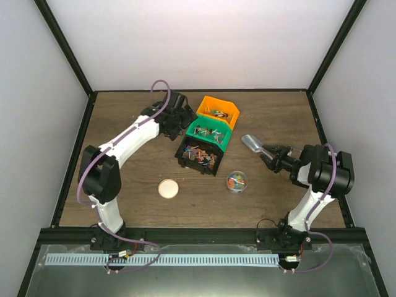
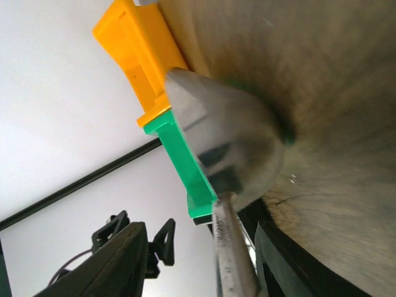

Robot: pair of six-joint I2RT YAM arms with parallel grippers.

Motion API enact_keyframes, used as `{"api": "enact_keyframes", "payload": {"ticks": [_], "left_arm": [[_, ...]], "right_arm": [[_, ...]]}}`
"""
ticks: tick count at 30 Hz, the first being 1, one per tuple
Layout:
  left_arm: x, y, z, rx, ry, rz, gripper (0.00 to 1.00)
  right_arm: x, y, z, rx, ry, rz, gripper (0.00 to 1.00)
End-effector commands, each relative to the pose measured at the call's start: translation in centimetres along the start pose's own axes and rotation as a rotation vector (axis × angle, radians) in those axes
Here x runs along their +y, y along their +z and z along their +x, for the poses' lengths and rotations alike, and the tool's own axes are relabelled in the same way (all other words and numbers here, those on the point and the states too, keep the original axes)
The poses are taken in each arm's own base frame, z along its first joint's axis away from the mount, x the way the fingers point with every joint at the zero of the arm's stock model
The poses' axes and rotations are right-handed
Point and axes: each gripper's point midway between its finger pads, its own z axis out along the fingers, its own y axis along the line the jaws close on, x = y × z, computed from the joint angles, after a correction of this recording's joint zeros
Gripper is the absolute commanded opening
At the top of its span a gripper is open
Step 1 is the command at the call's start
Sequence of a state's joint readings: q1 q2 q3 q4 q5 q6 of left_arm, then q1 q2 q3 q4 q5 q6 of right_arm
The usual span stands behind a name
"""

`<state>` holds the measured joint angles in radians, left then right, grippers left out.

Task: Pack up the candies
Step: Place the spatula at the center of the board.

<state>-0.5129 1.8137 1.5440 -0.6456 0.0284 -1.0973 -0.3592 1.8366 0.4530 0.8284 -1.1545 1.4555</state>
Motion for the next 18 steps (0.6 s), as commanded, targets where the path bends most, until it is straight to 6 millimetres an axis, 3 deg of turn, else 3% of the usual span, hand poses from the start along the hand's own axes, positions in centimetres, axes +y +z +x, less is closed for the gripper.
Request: {"api": "enact_keyframes", "payload": {"ticks": [1, 4, 9, 13, 18], "left_arm": [[-2.8, -0.3, 2.5, -0.015, -0.081, -0.006, 0.97], [-3.7, 1.1, 5.4, 0.03, -0.144, 0.0, 0.91], [-3.9, 2.9, 8.9, 0.083, -0.182, -0.038, 0.87], [-2.9, 3.6, 9.5, 0.089, -0.189, -0.085, 0.86], [-0.7, 4.2, 9.4, 0.05, -0.255, -0.163, 0.84]], "right_arm": [[1.5, -0.1, -0.3, 0.022, -0.086, 0.038, 0.53], [1.3, -0.7, 0.4, 0.022, -0.114, 0.123, 0.61], [-0.8, -1.9, 1.0, -0.021, -0.074, 0.241, 0.67], [-1.9, -2.5, 2.5, -0.022, -0.035, 0.266, 0.67], [-1.2, -3.0, 4.0, -0.016, -0.051, 0.241, 0.67]]}}
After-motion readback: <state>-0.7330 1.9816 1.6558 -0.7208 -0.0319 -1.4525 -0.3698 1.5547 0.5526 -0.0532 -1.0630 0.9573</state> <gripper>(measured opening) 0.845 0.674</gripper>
